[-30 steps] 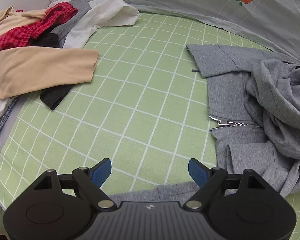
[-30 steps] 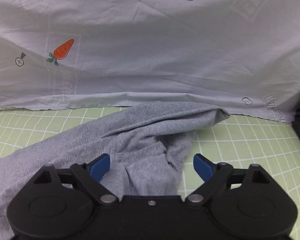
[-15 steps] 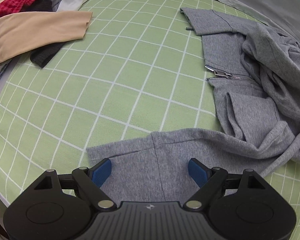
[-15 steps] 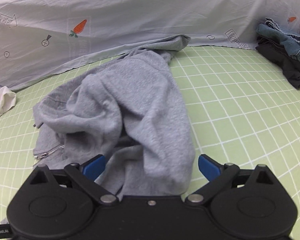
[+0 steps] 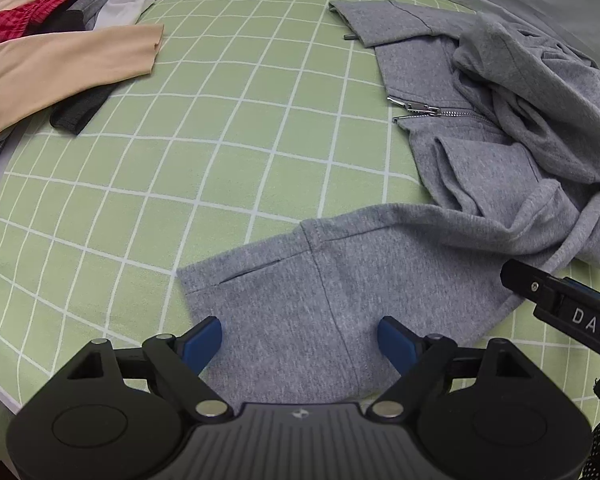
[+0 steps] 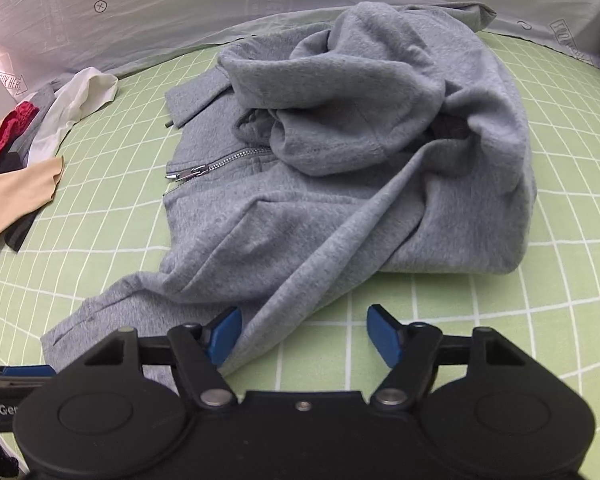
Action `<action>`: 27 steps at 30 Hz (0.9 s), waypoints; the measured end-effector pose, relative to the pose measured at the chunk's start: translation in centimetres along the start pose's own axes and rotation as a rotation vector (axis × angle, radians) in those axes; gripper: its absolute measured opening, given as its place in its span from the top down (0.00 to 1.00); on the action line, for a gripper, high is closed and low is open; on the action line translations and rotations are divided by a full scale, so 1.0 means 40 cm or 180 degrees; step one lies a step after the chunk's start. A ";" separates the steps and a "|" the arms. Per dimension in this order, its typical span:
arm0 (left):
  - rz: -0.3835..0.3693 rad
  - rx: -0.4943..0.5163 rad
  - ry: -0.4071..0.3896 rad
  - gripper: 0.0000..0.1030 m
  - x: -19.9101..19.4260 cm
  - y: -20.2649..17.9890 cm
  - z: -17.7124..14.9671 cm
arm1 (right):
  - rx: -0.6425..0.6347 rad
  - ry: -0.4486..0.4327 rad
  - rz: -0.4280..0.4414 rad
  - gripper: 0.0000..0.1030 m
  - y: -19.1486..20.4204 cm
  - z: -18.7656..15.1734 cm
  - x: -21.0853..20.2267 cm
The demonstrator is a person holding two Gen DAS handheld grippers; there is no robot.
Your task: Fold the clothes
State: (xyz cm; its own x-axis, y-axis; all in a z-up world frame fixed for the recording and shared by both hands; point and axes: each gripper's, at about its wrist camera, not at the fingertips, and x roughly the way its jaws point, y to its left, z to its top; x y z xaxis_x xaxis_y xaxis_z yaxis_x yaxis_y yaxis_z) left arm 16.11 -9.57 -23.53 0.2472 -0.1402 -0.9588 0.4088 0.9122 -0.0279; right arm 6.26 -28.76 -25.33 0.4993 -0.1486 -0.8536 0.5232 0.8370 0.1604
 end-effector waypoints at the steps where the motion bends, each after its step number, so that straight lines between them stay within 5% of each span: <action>1: 0.0008 -0.0013 -0.0004 0.17 -0.003 0.000 0.000 | -0.0060 -0.0012 0.0032 0.52 0.004 0.000 0.000; 3: 0.0018 -0.0041 -0.0015 0.17 -0.011 0.002 0.001 | -0.0177 -0.0036 0.0095 0.87 0.012 0.000 0.000; 5: 0.0025 -0.0070 -0.0032 0.17 -0.021 0.005 0.000 | -0.0214 -0.0070 0.0108 0.92 0.003 -0.007 -0.004; 11: 0.0005 -0.0219 -0.0096 0.17 -0.044 -0.010 -0.010 | -0.0146 -0.0156 -0.0182 0.96 -0.132 -0.019 -0.046; 27: 0.0061 -0.0304 -0.0203 0.17 -0.061 -0.118 -0.027 | 0.0640 -0.0382 -0.1974 0.96 -0.880 0.062 -0.117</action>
State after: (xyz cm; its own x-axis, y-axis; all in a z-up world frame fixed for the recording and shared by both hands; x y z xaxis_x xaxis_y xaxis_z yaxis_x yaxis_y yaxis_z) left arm 12.62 -13.14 -21.36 0.3109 -0.1439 -0.9395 0.3188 0.9470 -0.0396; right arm -12.77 -58.85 -25.76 0.1314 -0.6386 -0.7582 0.8514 0.4644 -0.2436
